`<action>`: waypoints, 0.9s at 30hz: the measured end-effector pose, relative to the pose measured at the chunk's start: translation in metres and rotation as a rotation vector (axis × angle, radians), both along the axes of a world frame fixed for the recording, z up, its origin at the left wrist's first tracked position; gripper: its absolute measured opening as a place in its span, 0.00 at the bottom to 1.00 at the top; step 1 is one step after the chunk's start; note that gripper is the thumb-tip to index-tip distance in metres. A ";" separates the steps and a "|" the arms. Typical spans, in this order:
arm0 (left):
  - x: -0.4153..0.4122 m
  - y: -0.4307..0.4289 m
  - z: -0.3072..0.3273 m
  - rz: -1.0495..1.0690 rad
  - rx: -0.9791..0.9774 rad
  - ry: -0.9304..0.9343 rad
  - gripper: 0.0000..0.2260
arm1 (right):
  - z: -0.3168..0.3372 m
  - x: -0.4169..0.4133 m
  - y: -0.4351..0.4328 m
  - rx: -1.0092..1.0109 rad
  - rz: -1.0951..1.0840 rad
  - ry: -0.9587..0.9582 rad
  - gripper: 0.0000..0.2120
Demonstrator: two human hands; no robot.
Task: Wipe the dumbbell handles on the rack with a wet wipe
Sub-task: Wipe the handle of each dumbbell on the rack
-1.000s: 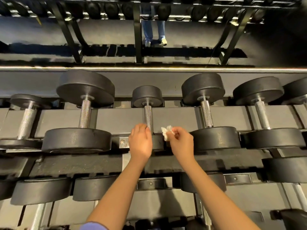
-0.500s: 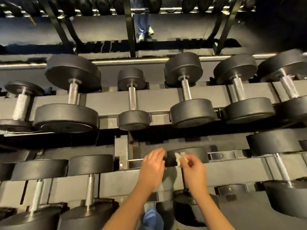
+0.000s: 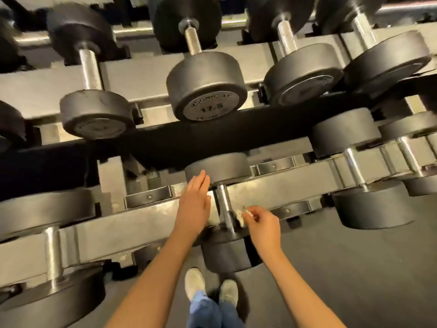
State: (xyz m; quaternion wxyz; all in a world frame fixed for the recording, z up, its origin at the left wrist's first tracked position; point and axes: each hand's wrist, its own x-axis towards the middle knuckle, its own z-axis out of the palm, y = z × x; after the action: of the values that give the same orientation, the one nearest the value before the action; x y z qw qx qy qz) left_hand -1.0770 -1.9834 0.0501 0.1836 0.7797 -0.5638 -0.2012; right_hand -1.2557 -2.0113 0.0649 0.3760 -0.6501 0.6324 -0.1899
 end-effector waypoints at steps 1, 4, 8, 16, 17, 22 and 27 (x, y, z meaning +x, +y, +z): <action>-0.002 0.001 -0.004 0.019 -0.023 0.004 0.23 | -0.009 0.003 -0.003 0.006 -0.010 -0.008 0.04; -0.003 0.005 -0.012 0.040 -0.076 -0.012 0.23 | -0.033 0.020 -0.016 0.037 -0.027 -0.035 0.06; -0.005 0.007 -0.016 0.052 -0.101 -0.018 0.23 | -0.053 0.044 -0.036 0.062 -0.035 -0.049 0.04; -0.008 0.009 -0.029 0.077 -0.186 0.020 0.23 | -0.078 0.066 -0.062 0.016 -0.141 -0.137 0.05; -0.007 0.010 -0.031 0.079 -0.198 0.031 0.22 | -0.078 0.063 -0.062 0.033 -0.122 -0.128 0.05; -0.006 0.011 -0.037 0.076 -0.273 0.029 0.22 | -0.067 0.033 -0.043 0.220 0.214 0.156 0.11; -0.007 0.011 -0.033 0.080 -0.278 -0.019 0.22 | -0.064 0.042 -0.053 0.133 0.138 0.074 0.08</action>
State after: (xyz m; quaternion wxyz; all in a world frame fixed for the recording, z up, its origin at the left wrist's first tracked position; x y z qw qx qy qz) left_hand -1.0836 -1.9725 0.0168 0.2926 0.7704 -0.5563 -0.1063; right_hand -1.2136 -2.0639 0.0008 0.4070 -0.6724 0.6106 -0.0971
